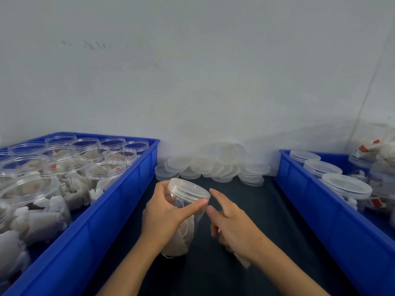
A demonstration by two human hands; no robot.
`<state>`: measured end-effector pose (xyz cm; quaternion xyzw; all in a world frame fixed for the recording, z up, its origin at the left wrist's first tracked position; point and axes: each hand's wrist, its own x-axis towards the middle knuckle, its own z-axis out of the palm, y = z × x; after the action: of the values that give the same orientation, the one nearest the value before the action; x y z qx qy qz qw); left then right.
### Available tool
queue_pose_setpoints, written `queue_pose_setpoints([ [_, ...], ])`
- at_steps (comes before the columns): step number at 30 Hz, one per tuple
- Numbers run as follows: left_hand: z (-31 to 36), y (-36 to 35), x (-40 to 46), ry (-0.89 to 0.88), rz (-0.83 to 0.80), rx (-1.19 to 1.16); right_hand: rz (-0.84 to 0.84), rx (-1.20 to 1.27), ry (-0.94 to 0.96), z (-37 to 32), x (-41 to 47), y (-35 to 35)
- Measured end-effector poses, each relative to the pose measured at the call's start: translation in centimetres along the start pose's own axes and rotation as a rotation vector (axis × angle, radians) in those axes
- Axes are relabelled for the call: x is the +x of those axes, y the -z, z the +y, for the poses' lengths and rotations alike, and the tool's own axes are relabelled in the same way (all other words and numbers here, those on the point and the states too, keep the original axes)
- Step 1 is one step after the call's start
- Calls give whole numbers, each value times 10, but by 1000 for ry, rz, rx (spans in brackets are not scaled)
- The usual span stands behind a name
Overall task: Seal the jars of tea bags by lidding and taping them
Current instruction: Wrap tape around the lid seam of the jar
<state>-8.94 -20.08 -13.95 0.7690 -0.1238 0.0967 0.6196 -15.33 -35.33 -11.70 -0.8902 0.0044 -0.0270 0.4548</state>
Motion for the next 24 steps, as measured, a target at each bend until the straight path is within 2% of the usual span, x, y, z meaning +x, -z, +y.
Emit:
queue_pose_setpoints([
  [3,-3,3,1,10,-2,-38,22,-99,-24,-3,-1,3],
  [7,-3,4,0,27,-38,-140,110,-449,64,-10,-5,15],
  [10,-1,4,0,40,-101,-203,128,-582,102,-10,-7,18],
  [18,-1,8,1,45,-214,-259,120,-545,139,-5,-4,17],
  [22,-2,5,-3,13,-185,-270,143,-432,147,1,-1,11],
  [24,-1,2,-7,-41,-149,-163,160,-329,120,3,0,7],
])
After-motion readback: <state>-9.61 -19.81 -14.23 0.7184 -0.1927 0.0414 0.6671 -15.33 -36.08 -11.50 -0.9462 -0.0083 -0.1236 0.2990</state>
